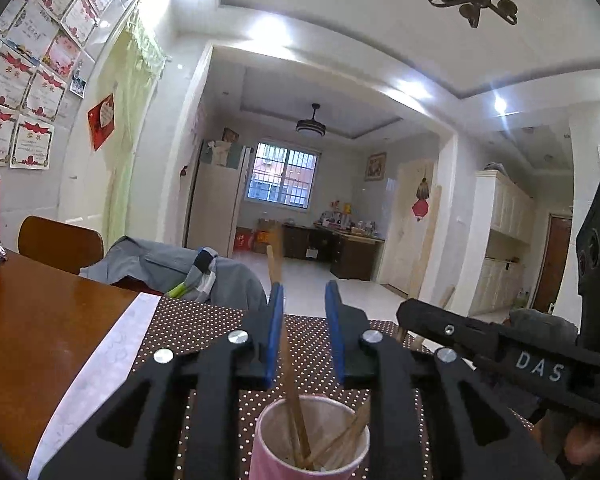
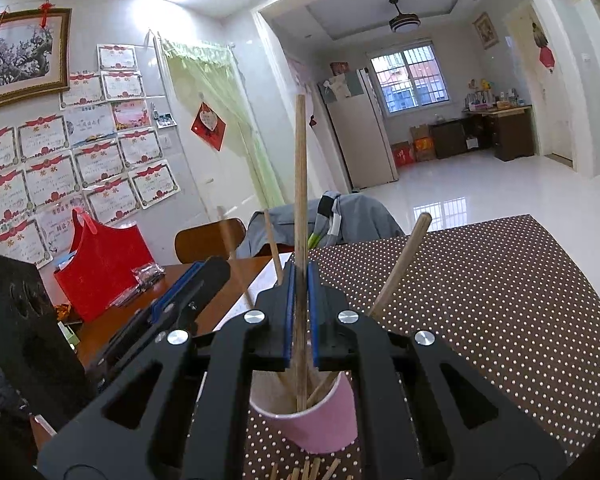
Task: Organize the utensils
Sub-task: 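Lower the stick into the pink cup and open the left tool, then move the left tool back down to the stick pile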
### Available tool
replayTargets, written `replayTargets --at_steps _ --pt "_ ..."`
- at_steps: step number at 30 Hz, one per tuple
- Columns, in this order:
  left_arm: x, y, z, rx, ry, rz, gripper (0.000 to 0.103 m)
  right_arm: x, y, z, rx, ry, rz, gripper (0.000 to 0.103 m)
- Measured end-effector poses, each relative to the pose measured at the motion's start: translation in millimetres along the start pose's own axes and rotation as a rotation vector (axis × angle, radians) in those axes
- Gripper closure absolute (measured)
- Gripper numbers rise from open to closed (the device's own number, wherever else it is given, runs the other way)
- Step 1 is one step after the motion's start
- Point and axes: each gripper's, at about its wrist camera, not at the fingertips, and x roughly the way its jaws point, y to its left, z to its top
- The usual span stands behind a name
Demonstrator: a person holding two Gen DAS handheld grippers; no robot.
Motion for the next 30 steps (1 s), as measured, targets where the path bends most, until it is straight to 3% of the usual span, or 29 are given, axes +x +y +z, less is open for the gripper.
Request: replayTargets --at_steps 3,5,7,18,20,22,30 --pt "-3.8 0.3 0.4 0.002 0.015 -0.001 0.08 -4.4 1.3 -2.7 0.002 0.007 -0.005 0.096" --pt "-6.3 1.1 0.5 -0.001 0.031 0.007 0.069 -6.9 3.1 -4.2 0.001 0.011 -0.009 0.096" --pt "-9.2 2.5 0.1 -0.007 0.042 0.026 0.066 -8.6 4.3 -5.8 0.0 0.016 -0.012 0.096" --pt "-29.9 3.0 2.1 0.006 0.091 0.067 0.053 -11.4 8.2 -17.1 0.01 0.064 -0.052 0.095" --pt "-34.1 2.2 2.8 0.012 0.098 0.067 0.052 -10.1 8.3 -18.7 0.013 0.086 -0.058 0.087" --pt "-39.0 1.8 3.5 0.011 0.103 0.071 0.051 -10.7 9.4 -20.3 0.014 0.093 -0.067 0.058" --pt "-60.5 4.7 7.3 0.0 0.133 0.088 0.05 -34.1 7.9 -20.9 0.021 0.068 -0.104 0.054"
